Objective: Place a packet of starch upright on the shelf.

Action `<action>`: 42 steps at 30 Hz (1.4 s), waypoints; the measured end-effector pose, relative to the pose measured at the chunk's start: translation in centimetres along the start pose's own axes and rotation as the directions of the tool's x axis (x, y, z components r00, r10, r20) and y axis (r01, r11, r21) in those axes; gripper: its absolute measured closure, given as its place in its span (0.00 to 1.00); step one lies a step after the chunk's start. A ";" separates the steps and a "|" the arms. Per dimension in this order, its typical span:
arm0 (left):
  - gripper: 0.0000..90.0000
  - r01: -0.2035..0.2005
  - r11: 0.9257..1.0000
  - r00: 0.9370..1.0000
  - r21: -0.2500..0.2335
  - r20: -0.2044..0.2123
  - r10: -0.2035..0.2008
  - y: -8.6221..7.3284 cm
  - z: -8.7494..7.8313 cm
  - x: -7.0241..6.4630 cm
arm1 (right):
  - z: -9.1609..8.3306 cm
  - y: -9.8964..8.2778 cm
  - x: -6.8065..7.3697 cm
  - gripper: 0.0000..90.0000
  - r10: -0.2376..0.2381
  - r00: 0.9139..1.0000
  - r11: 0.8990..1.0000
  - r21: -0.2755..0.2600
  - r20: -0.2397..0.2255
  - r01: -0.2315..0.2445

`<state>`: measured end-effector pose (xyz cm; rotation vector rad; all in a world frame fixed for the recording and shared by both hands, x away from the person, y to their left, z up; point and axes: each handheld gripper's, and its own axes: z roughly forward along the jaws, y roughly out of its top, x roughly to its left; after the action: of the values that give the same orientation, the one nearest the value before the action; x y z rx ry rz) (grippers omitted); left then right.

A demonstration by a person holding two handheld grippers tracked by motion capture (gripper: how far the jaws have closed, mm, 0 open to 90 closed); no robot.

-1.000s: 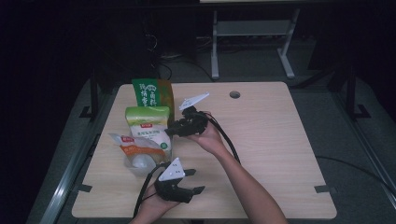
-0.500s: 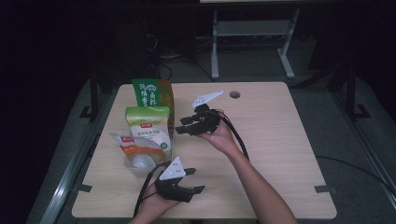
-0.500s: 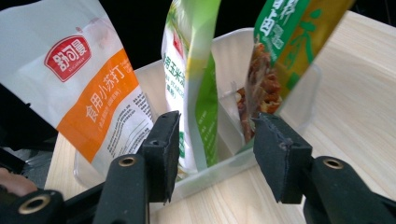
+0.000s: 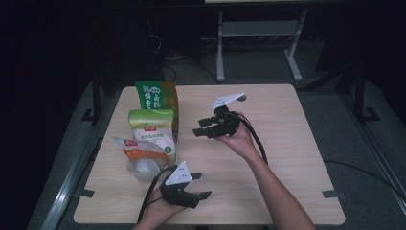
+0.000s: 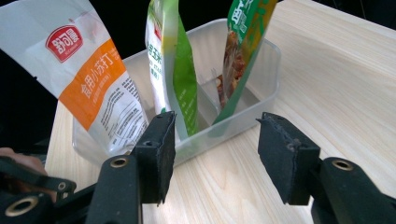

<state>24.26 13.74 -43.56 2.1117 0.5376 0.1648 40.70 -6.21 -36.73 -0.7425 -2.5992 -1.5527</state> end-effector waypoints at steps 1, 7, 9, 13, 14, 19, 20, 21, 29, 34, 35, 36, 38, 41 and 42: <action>0.35 -0.002 1.000 1.000 -0.001 -0.001 0.002 0.0 0.0 0.0 | -0.2 -0.1 0.0 0.50 0.001 1.000 1.000 0.000 0.002 -0.001; 0.35 0.003 1.000 1.000 -0.004 0.002 -0.003 0.0 0.1 0.0 | -1.8 -1.0 -0.4 0.49 0.018 1.000 1.000 0.000 0.023 -0.018; 0.35 0.000 1.000 1.000 -0.002 0.003 0.000 0.0 0.1 0.0 | -2.1 -1.3 -0.6 0.49 0.022 0.999 1.000 0.002 0.027 -0.022; 0.35 -0.003 1.000 1.000 -0.001 0.000 0.003 0.0 0.1 0.0 | -2.7 -1.7 -0.8 0.48 0.032 0.999 0.999 -0.001 0.038 -0.032; 0.34 0.001 1.000 1.000 -0.001 0.002 -0.001 0.0 0.1 0.0 | -2.8 -1.8 -0.8 0.48 0.036 0.999 0.999 -0.002 0.040 -0.036; 0.35 0.006 1.000 1.000 -0.003 0.000 -0.006 0.0 0.1 0.0 | -3.4 -2.2 -1.0 0.47 0.041 0.998 0.999 0.007 0.046 -0.041; 0.35 0.008 1.000 1.000 -0.003 0.000 -0.008 0.0 0.1 0.0 | -3.5 -2.3 -1.0 0.47 0.045 0.998 0.999 0.008 0.046 -0.045; 0.35 0.008 1.000 1.000 -0.004 0.000 -0.008 0.0 0.1 0.0 | -3.6 -2.4 -1.1 0.47 0.045 0.998 0.999 0.010 0.048 -0.046; 0.35 0.009 1.000 1.000 -0.010 -0.001 -0.009 0.0 0.0 0.0 | -4.7 -2.7 -1.2 0.46 0.054 0.997 0.998 0.011 0.061 -0.054; 0.35 0.006 1.000 1.000 -0.010 -0.003 -0.006 0.0 0.0 0.1 | -5.3 -3.0 -1.2 0.46 0.060 0.996 0.998 0.011 0.072 -0.061; 0.35 0.006 1.000 1.000 -0.010 -0.003 -0.006 0.0 0.0 0.1 | -5.4 -3.2 -1.3 0.46 0.060 0.996 0.998 0.011 0.071 -0.061; 0.35 0.006 1.000 1.000 -0.011 -0.003 -0.006 0.0 0.0 0.1 | -5.5 -3.3 -1.3 0.46 0.064 0.995 0.998 0.014 0.072 -0.065; 0.35 0.005 1.000 1.000 -0.010 -0.003 -0.005 0.0 0.0 0.1 | -5.7 -3.6 -1.4 0.46 0.068 0.995 0.997 0.016 0.076 -0.070; 0.35 -0.006 1.000 1.000 -0.002 -0.005 0.006 0.0 -0.1 0.2 | -5.9 -4.1 -1.4 0.46 0.075 0.994 0.997 0.016 0.082 -0.077; 0.35 -0.004 1.000 1.000 -0.001 -0.005 0.004 0.0 -0.1 0.2 | -6.0 -4.2 -1.4 0.46 0.079 0.993 0.997 0.018 0.083 -0.080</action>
<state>24.39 13.85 -43.50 2.1116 0.5363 0.1720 38.90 -13.37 -37.55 -0.9150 -2.6026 -1.5024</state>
